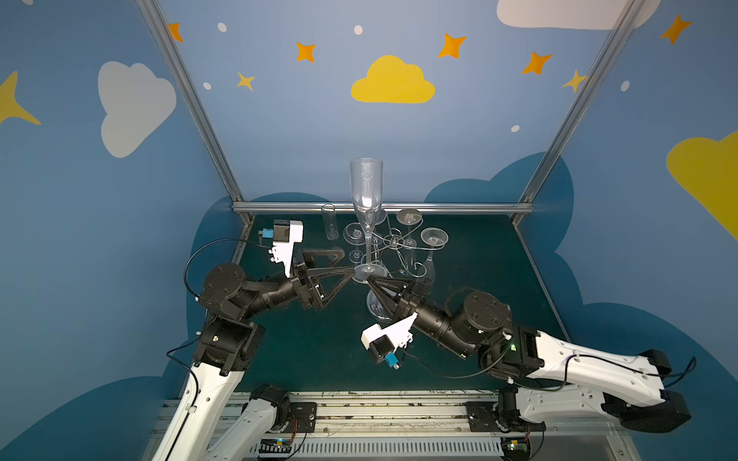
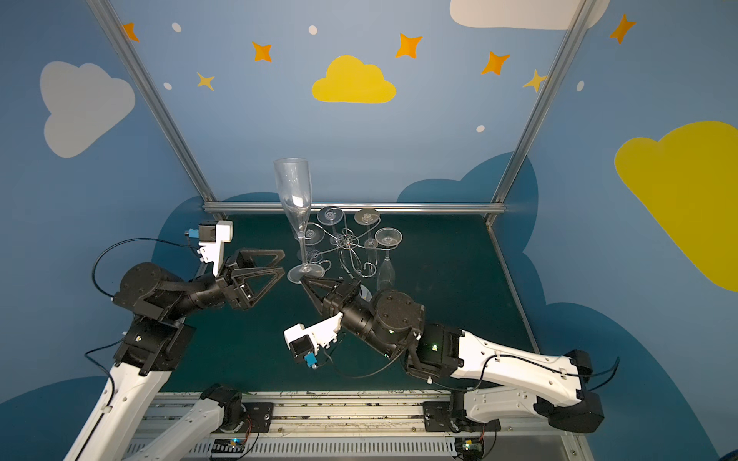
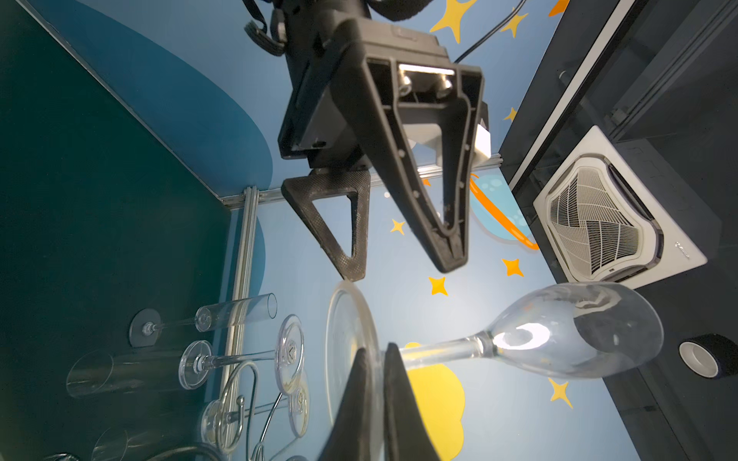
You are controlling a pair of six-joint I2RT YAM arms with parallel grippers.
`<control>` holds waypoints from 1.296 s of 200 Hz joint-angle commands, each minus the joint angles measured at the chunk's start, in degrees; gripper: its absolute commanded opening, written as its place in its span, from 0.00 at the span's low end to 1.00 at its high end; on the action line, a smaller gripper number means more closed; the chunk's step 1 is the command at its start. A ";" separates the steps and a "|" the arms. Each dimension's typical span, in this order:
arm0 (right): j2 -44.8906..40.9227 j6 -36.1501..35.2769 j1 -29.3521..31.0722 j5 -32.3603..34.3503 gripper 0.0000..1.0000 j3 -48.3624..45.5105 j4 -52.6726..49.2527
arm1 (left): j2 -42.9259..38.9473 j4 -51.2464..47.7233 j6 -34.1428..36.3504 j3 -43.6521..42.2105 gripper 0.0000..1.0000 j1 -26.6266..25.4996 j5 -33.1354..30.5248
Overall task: Take the wine glass off the wine glass rack
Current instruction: 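Grasp the glass stem with the left gripper while the right gripper releases and withdraws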
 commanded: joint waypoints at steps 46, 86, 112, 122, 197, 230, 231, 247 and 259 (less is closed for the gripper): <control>0.48 -1.19 2.37 1.21 0.00 -0.81 5.59 | 0.77 2.71 1.20 -0.49 0.78 -4.05 2.00; 0.44 0.03 3.97 1.58 0.00 -1.54 4.87 | 1.54 2.27 2.17 -0.42 0.68 -6.14 0.70; 0.62 0.22 4.61 1.89 0.00 -2.22 4.58 | 1.83 1.86 2.77 0.02 0.59 -7.04 0.12; 0.60 0.22 4.69 1.89 0.00 -2.45 4.72 | 1.90 1.59 3.00 0.17 0.55 -7.24 -0.09; 0.29 1.99 5.25 1.63 0.00 -3.30 2.04 | 2.36 -0.89 4.40 0.57 0.27 -8.34 -0.05; 0.25 2.24 5.31 1.72 0.00 -3.57 1.64 | 2.27 -1.24 4.63 0.80 0.19 -8.47 0.52; 0.26 2.24 5.27 1.72 0.00 -3.54 1.64 | 2.27 -1.24 4.62 0.80 0.19 -8.45 0.52; 0.27 2.33 5.32 1.80 0.00 -3.54 1.46 | 2.18 -1.34 4.57 0.79 0.13 -8.56 0.69; 0.35 2.40 5.29 1.72 0.00 -3.59 0.95 | 2.11 -1.26 4.40 0.62 0.09 -8.60 0.65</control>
